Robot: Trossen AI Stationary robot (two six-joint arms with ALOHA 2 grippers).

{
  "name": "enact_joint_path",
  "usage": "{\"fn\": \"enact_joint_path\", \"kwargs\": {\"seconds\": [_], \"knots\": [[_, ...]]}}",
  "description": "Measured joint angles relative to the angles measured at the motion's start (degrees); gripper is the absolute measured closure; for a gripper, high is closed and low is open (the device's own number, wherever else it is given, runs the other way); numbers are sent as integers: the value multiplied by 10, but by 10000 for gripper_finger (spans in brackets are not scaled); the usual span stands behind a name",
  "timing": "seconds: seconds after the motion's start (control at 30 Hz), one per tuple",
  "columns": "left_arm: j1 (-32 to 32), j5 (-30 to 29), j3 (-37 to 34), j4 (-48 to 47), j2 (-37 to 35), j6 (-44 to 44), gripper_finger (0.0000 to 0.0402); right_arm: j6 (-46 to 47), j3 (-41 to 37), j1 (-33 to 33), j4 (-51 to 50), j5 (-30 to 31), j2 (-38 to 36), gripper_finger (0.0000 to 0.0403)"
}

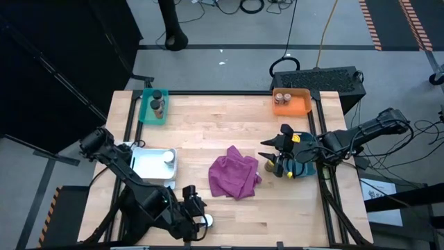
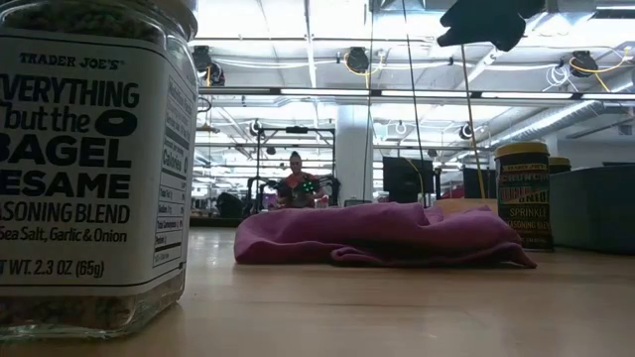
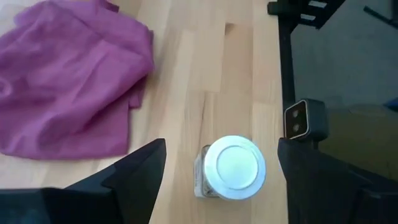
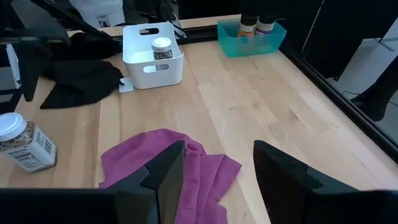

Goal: Sort spices by type
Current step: Put the white seasoning bottle into the white bin

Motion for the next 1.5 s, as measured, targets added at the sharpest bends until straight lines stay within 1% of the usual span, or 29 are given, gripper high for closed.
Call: {"fn": "enact_joint_path", "kwargs": {"seconds": [0.2, 0.27, 0.4, 0.47, 0.57, 0.7, 0.83, 1.0, 1.2, 1.4, 1.5], "knots": [[-4, 15, 0, 1, 26, 4, 86, 0, 0, 0, -4, 0, 0, 232], [-5, 24, 0, 6, 29, 10, 86, 0, 0, 0, -4, 1, 0, 232], [-13, 24, 0, 10, 30, 14, 86, 0, 0, 0, -4, 1, 0, 232], [-20, 10, 0, 9, 30, 17, 86, 0, 0, 0, -5, 1, 0, 232], [-30, -25, 0, 9, 30, 29, 86, -1, 0, 0, -5, 2, 0, 232], [-32, -53, 0, 10, 37, 15, 86, -2, 0, 0, -5, 2, 0, 232], [-34, -53, 0, 49, 57, 16, 86, 2, 0, 0, -5, 2, 0, 232], [-41, -53, 0, 55, 74, 15, 86, 25, 0, 0, -10, 0, 4, 232], [-41, -58, 0, 55, 97, 15, 86, 30, 0, 2, -7, -1, 28, 232], [-40, -68, 0, 66, 101, 33, 87, 41, 0, 2, -4, -2, 40, 232], [-37, -69, 0, 65, 101, 42, 96, 44, 0, 2, -4, -1, 39, 232]]}}
